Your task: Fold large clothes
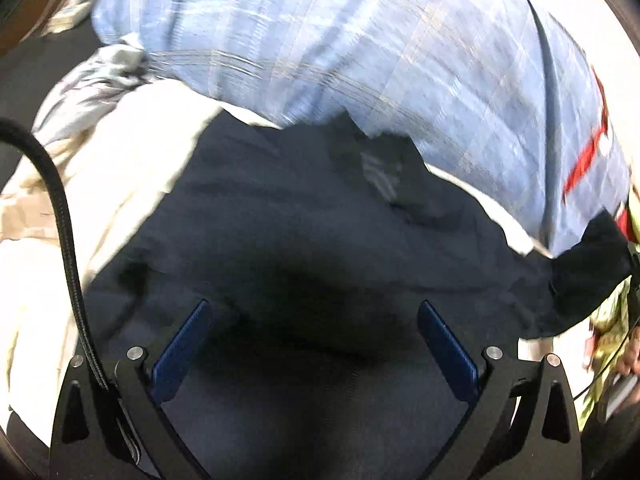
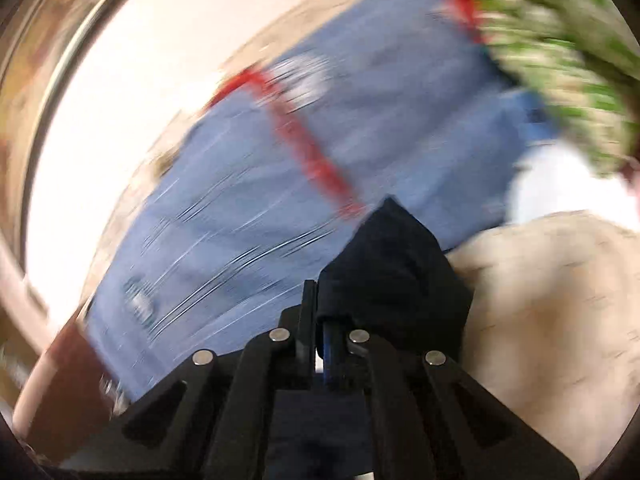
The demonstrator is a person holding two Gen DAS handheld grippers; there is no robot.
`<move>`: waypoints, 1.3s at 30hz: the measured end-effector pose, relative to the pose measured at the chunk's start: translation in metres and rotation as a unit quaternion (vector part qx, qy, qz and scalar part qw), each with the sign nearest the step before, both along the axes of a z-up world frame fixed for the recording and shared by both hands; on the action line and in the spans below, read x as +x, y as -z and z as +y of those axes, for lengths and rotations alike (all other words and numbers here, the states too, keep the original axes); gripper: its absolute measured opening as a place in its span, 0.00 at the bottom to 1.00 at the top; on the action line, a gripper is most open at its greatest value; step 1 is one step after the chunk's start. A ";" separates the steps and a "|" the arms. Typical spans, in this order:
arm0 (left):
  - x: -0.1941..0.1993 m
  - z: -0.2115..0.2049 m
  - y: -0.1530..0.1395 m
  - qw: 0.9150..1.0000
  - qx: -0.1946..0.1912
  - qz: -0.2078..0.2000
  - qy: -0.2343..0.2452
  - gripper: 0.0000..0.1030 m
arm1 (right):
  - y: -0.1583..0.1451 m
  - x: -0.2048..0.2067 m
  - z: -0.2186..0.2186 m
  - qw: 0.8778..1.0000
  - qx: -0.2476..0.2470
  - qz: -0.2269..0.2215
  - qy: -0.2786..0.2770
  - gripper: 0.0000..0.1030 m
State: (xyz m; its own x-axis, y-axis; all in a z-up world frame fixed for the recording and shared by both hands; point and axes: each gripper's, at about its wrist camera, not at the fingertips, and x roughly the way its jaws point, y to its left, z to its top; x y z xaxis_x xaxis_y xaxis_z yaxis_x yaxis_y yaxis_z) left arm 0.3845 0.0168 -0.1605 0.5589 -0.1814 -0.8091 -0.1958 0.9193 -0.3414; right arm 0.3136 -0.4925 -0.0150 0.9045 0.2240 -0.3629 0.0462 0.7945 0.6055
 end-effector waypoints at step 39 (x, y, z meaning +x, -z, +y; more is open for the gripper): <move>0.038 -0.060 0.066 0.972 0.197 -0.043 0.119 0.67 | 0.106 -0.044 0.179 0.983 0.002 0.153 -0.106 0.69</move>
State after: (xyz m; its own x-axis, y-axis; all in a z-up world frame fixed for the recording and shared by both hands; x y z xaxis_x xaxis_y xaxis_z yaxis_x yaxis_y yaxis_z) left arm 0.4221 -0.0431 -0.2261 0.6071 0.0014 -0.7946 0.0513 0.9978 0.0409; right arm 0.2694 -0.3131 -0.1213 0.6861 0.3972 -0.6096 0.0612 0.8033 0.5924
